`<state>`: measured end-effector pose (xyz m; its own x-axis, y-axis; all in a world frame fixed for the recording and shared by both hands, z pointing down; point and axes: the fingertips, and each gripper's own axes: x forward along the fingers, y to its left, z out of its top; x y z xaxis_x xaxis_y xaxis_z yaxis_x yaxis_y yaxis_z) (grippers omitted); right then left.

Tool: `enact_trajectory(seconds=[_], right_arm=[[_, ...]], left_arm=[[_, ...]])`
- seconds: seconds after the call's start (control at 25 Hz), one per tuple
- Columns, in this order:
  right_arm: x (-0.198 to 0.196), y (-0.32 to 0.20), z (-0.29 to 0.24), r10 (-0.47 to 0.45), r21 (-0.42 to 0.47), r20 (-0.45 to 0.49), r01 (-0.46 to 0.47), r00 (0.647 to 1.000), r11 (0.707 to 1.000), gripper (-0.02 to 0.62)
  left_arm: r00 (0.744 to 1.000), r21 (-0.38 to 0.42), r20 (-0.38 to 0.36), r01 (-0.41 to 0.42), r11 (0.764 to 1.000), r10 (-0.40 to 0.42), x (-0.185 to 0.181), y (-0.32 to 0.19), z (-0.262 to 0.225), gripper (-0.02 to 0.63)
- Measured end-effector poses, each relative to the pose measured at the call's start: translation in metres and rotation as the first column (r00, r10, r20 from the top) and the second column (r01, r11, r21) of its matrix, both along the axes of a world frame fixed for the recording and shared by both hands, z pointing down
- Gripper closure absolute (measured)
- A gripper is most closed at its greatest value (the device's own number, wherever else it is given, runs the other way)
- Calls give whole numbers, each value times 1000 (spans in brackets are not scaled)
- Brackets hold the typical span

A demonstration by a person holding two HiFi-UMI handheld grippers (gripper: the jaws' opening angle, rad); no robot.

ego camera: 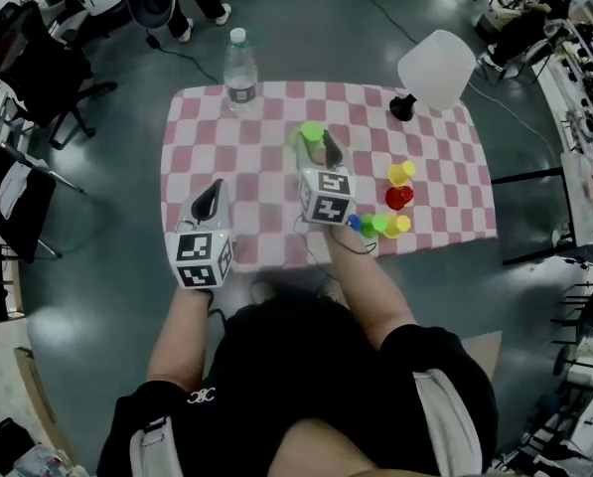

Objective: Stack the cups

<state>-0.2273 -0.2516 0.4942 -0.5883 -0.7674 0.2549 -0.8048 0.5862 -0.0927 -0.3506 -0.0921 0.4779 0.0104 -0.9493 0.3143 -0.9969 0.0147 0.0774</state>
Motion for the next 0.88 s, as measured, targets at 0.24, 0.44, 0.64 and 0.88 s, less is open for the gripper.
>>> enact_trajectory(seconds=[0.24,0.44,0.64,0.88], right_arm=[[30,17,-32,8,50,24,-9,1000,999,385],[66,25,-39,38,73,-1,-38,999,997,385],[104,29,-31,72,73,-32,-69,997,995,385],[143,38,-15,94,46,-55,-91,994,995,385]], left_arm=[[998,17,-6,-61,998,61,28,-13,-4,607],[993,33,-10,-121,992,122,58,-29,-9,607],[984,41,-21,-177,983,178,90,-42,-12,607],[975,38,-25,-222,974,223,125,-51,-14,607]])
